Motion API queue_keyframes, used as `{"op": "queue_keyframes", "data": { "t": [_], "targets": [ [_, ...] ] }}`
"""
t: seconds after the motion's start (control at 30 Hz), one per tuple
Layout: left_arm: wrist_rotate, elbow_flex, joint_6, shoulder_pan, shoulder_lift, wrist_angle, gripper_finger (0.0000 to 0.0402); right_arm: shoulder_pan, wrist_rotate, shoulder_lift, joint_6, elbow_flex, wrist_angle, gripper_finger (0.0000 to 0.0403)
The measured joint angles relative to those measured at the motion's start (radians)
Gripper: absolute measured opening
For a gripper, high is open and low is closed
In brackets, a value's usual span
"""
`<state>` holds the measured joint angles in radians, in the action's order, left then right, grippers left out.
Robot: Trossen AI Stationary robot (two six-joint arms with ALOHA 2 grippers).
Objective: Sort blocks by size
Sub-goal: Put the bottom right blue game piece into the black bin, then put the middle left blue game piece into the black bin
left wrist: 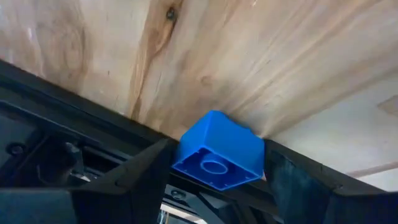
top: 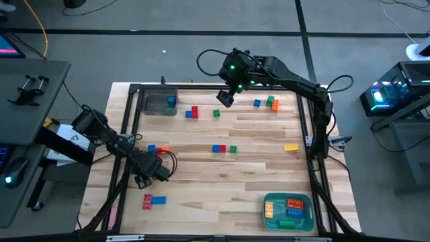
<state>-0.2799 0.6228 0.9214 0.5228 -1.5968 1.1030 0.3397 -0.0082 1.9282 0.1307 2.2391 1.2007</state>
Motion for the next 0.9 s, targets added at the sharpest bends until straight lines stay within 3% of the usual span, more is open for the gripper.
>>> {"op": "queue_keyframes", "data": {
  "t": [0.27, 0.5, 0.73, 0.8, 0.9],
  "targets": [
    [0.008, 0.006, -0.133, -0.001, -0.001, -0.03, 0.0222, 0.0, 0.0, 0.0, -0.005, 0.0, 0.0, 0.0371],
    [0.0, 0.031, -0.148, -0.001, 0.001, -0.033, 0.0106, 0.0, 0.0, 0.0, -0.009, 0.0, 0.003, 0.0371],
    [0.003, 0.243, -0.181, -0.043, 0.121, 0.01, 0.0104, 0.0, 0.0, 0.0, -0.027, 0.0, 0.0, 0.0371],
    [0.071, 0.341, -0.182, -0.079, 0.196, -0.006, 0.0104, 0.0, 0.0, 0.0, -0.027, 0.0, -0.001, 0.0371],
    [0.314, 0.467, -0.153, -0.173, 0.297, 0.067, 0.0104, 0.003, 0.0, 0.0, -0.027, 0.0, -0.005, 0.0371]
  ]
}}
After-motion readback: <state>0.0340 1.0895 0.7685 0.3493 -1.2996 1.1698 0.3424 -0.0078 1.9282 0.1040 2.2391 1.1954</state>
